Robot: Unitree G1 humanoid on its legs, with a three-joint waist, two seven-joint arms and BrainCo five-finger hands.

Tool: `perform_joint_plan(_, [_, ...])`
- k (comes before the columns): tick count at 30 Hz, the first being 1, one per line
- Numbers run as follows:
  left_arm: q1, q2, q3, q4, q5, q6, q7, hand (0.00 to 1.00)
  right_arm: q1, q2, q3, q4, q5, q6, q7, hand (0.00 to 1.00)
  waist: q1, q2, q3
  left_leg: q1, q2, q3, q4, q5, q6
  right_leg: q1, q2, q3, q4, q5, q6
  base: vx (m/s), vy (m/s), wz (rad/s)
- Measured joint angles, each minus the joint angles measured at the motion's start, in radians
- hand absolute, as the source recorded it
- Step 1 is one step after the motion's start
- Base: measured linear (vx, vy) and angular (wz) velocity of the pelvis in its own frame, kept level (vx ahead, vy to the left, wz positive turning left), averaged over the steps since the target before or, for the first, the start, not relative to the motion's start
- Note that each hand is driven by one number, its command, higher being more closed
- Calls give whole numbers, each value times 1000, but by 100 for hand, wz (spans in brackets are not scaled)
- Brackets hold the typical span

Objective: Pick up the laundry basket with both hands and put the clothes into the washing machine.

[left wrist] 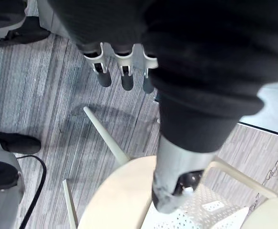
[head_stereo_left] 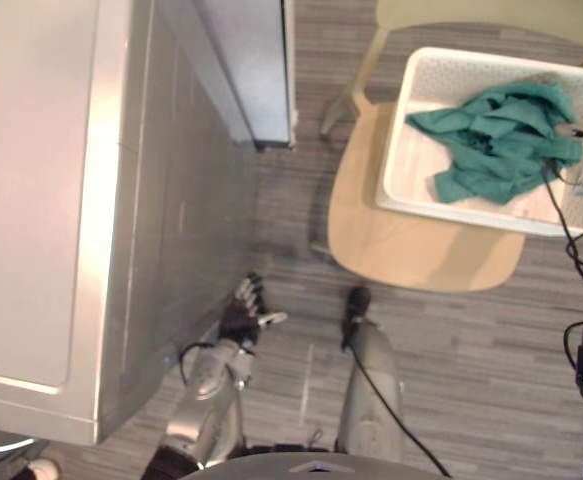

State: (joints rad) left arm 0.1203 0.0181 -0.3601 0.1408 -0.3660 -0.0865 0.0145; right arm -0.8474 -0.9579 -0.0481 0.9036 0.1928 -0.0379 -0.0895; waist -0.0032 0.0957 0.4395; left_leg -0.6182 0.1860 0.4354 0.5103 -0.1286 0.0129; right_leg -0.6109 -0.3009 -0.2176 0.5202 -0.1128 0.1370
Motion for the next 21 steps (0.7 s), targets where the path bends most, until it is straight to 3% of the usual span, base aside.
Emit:
perform_joint_plan(10, [23, -29, -8, -94, -47, -1, -23, 0, -114, -124, 266, 139, -43, -2, 54, 0, 40, -3, 18, -126, 18, 26, 47, 14, 17, -139, -25, -15, 93, -20, -28, -7, -9, 7])
perform_joint_plan(14, [22, -39, -5, -147, -68, -2, -28, 0, -142, -136, 321, 155, -44, -3, 68, 0, 43, -2, 37, -179, 27, 26, 70, 17, 23, -197, -29, -11, 129, -27, -38, -49, -38, 1])
perform_joint_plan(21, [43, -48, 7, -224, -140, -3, -42, 0, -219, -264, 409, 215, -85, -12, 101, 0, 66, -2, 41, -257, 22, 28, 60, 57, 35, -301, -47, -11, 191, -40, -58, -24, -50, 10])
